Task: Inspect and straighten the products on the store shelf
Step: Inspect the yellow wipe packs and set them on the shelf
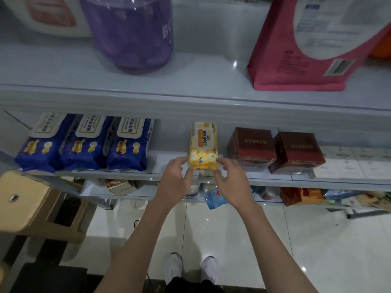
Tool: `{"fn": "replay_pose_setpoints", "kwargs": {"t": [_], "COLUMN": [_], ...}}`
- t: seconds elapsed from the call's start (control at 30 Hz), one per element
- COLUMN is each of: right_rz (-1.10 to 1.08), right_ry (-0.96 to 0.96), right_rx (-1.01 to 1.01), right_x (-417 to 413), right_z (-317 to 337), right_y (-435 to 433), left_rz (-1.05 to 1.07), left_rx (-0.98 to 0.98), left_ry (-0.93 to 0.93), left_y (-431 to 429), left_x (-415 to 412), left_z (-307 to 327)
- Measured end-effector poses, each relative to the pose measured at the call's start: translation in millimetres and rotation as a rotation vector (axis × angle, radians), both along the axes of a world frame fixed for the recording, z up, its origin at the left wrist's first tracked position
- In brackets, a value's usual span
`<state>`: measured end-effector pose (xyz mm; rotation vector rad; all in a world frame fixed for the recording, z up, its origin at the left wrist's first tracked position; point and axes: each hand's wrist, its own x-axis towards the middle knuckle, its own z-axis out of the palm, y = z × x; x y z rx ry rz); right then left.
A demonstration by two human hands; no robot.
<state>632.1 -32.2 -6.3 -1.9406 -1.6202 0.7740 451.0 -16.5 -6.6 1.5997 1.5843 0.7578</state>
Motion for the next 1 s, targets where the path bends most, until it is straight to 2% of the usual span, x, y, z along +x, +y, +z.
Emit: {"fn": "replay_pose_setpoints", "kwargs": {"t": [0.2,0.3,0.37,0.53,0.63,0.7,1.0], "right_rz": [0.019,0.004,-0.020,-0.126,-0.205,-0.244,-0.217], "right_ry": [-0.169,-0.148,-0.094,0.123,0.315,0.373,0.369], "right_rx": [0.031,0.052,0.068,0.126,0.099,0.069,0.080], "right_x": [-0.2,-8.6,-13.6,-25.4,-32.6,-32.5,-4.6], "right_z": [44.6,60.0,64.5,62.4,61.3,61.6,60.9], "right_y": [-48.3,-70.6,-85.7,-126.0,-144.8,-150.6,-159.6], "left_rz": [-0.120,-0.126,-0.099,0.079,0.217,0.282,0.267], "left_rx": [0.246,0.296,0.261,0.030,-0.061,-0.126,-0.134], "left_ry": [0.154,0.170,0.118,-0.073,-0.221,-0.300,-0.226], "left_y": [-50.6,-73.4,-88.0,-128.0,-144.3,-148.7,-149.0], "left_x": [-44.0,-65.0,-77.6,-103.1,-104.7,-104.6,-96.9], "left_z": [30.4,42.8,48.1,50.8,46.5,40.0,22.6]}}
